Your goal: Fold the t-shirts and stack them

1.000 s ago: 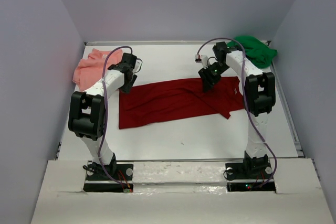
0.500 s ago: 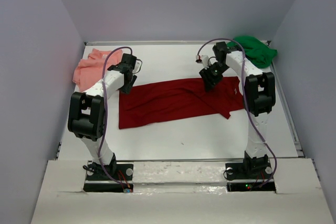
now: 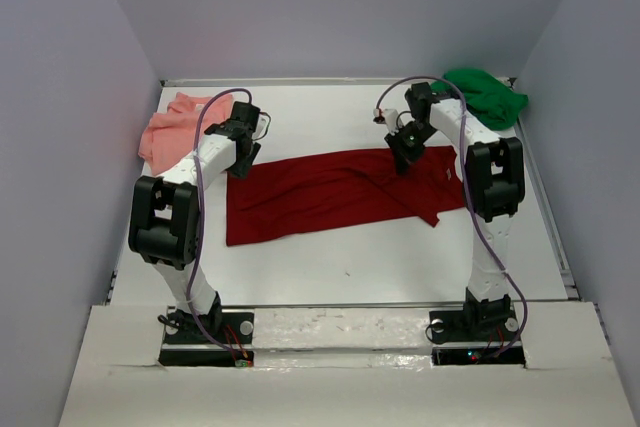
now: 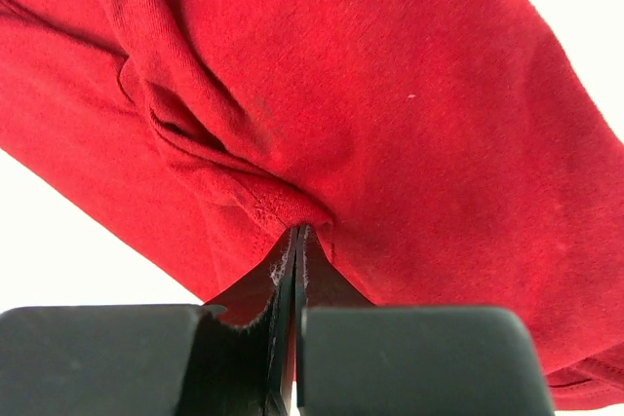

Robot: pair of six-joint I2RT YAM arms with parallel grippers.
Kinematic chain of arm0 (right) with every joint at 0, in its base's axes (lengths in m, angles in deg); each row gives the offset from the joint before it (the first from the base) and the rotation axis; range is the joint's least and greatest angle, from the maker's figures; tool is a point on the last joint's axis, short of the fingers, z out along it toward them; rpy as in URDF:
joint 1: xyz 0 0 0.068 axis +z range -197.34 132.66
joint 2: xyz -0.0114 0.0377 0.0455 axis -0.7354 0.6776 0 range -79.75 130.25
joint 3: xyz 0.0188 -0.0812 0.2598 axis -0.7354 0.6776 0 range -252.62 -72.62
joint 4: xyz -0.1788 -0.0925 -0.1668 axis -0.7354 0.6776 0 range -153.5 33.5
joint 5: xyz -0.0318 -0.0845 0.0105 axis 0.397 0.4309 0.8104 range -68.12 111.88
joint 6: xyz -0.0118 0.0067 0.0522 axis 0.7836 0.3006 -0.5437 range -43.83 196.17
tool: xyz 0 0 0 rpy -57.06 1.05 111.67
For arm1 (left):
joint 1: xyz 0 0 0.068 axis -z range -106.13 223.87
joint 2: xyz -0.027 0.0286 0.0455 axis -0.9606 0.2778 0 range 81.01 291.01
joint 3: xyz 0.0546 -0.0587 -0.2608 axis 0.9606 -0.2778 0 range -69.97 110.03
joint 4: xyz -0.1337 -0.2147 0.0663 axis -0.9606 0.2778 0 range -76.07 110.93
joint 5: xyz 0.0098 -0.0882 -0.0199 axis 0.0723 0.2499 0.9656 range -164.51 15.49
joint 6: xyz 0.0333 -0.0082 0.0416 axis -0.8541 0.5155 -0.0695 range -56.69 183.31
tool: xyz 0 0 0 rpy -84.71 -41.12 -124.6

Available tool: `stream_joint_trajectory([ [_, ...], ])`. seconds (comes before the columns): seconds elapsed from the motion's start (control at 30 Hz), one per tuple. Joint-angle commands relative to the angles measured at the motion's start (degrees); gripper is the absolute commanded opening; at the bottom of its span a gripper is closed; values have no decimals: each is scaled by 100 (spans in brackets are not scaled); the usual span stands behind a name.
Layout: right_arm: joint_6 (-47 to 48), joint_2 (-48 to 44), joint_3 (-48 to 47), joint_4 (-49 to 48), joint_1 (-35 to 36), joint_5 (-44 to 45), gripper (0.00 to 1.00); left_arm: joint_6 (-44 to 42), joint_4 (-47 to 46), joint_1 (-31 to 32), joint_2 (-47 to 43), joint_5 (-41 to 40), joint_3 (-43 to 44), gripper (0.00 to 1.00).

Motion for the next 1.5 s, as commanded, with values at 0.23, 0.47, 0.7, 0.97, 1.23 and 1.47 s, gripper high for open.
stream_joint_trajectory([
  [0.23, 1, -455, 22, 154, 38, -178, 0, -49, 34, 20, -315, -56, -13, 73],
  [0.47, 168, -1061, 259, 673, 38, -293, 0, -40, 69, 20, -324, -64, 40, 73],
  [0.7, 353, -1273, 645, 1191, 38, -599, 0, -31, 78, 20, -315, -64, 84, 72],
  [0.97, 256, -1343, 1200, 709, 38, -592, 31, -13, 43, 20, -272, -38, 84, 72],
  [1.23, -95, -1088, 533, 296, 38, -381, 52, -40, 43, 20, -324, -64, 22, 72],
  [1.47, -209, -834, 180, 23, 38, -117, 51, -49, -1, 11, -386, -108, -66, 72],
])
